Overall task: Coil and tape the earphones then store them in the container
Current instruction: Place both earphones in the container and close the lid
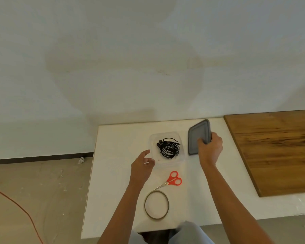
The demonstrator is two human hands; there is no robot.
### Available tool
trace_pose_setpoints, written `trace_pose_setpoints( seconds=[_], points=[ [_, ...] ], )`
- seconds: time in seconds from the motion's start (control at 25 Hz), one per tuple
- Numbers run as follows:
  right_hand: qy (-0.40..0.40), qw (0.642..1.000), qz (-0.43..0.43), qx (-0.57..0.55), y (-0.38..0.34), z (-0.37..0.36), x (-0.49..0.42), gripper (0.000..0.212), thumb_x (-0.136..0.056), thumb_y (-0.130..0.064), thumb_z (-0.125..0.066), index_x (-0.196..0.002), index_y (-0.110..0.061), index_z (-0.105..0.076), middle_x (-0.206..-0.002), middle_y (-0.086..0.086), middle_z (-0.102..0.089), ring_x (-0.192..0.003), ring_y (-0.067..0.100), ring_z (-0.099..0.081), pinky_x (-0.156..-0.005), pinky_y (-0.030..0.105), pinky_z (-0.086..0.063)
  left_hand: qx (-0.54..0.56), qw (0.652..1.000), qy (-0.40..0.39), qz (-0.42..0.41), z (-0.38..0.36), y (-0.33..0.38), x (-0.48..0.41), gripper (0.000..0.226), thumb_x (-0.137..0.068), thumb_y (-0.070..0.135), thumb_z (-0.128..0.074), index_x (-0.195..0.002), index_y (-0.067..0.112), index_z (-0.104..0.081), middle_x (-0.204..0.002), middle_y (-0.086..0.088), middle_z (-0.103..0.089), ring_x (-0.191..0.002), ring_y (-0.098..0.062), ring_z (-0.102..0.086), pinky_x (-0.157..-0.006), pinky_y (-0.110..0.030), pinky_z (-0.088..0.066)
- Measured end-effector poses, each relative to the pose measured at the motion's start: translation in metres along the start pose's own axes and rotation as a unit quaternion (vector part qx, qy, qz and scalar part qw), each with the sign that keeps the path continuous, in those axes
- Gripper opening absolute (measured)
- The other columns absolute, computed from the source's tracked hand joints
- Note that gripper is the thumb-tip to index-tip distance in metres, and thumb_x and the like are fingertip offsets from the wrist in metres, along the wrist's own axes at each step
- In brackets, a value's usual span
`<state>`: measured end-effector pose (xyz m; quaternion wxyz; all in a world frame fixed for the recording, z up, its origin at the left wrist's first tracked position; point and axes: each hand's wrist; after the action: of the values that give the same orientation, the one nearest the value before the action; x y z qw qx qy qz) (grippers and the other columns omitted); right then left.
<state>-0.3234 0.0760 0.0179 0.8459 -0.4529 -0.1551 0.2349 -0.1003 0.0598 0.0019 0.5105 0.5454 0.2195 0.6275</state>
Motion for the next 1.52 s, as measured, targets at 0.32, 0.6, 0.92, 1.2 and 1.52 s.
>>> trace_pose_setpoints(
  seconds=[0.32,0.6,0.92,1.2,1.52],
  points=[
    [-0.259,0.872,0.206,0.36,-0.038,-0.069,0.085,0.065,-0.096,-0.01,-0.037,-0.149,0.0,-0.002,-0.155,0.031,0.005,-0.142,0.049,0.006,-0.115,0.057,0.003,0.124,0.992,-0.019,0.031,-0.009,0.001,0.0,0.033,-0.1,0.015,-0.039,-0.125,0.028,-0.056,-0.093,-0.008,-0.069,-0.087,-0.017,-0.065,-0.088,-0.036,-0.056],
    [-0.318,0.836,0.159,0.418,-0.023,-0.079,0.097,0.069,-0.101,-0.038,-0.029,-0.151,-0.007,0.007,-0.156,0.024,0.014,-0.145,0.041,0.011,-0.117,0.048,-0.008,0.114,0.993,-0.009,0.03,-0.009,-0.008,-0.012,0.027,-0.097,0.034,-0.048,-0.12,0.03,-0.064,-0.104,0.001,-0.072,-0.097,-0.017,-0.068,-0.087,-0.043,-0.058],
    [-0.084,0.94,0.149,0.296,-0.007,-0.05,0.028,0.039,-0.097,-0.037,-0.038,-0.113,-0.005,-0.053,-0.11,0.018,-0.057,-0.098,0.036,-0.051,-0.081,0.043,-0.042,-0.006,0.995,0.093,0.04,-0.028,0.025,-0.025,0.043,-0.095,0.037,-0.053,-0.118,0.002,-0.045,-0.101,-0.011,-0.063,-0.087,-0.025,-0.06,-0.072,-0.032,-0.045],
    [-0.202,0.971,-0.059,0.109,0.012,-0.062,0.001,0.063,-0.1,-0.048,-0.017,-0.108,-0.006,-0.062,-0.11,0.018,-0.065,-0.097,0.029,-0.059,-0.09,0.042,-0.047,-0.075,0.988,0.132,0.033,-0.05,0.027,-0.056,0.047,-0.104,0.04,-0.019,-0.109,0.006,-0.052,-0.105,-0.017,-0.064,-0.093,-0.034,-0.06,-0.071,-0.034,-0.04],
    [-0.185,0.976,-0.033,0.109,0.02,-0.071,-0.001,0.057,-0.102,-0.043,-0.018,-0.084,-0.01,-0.061,-0.086,0.015,-0.065,-0.082,0.028,-0.063,-0.08,0.042,-0.054,-0.127,0.975,0.178,-0.031,-0.061,0.012,-0.07,0.052,-0.104,0.035,-0.02,-0.103,0.005,-0.063,-0.096,-0.017,-0.068,-0.089,-0.035,-0.064,-0.075,-0.037,-0.047]
  ],
)
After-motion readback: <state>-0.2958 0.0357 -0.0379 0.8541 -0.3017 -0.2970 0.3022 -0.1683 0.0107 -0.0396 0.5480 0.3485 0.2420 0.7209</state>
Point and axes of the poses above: each hand's wrist, its own x-axis away from the middle knuckle, its own z-axis out of the back of the hand, y = z × x
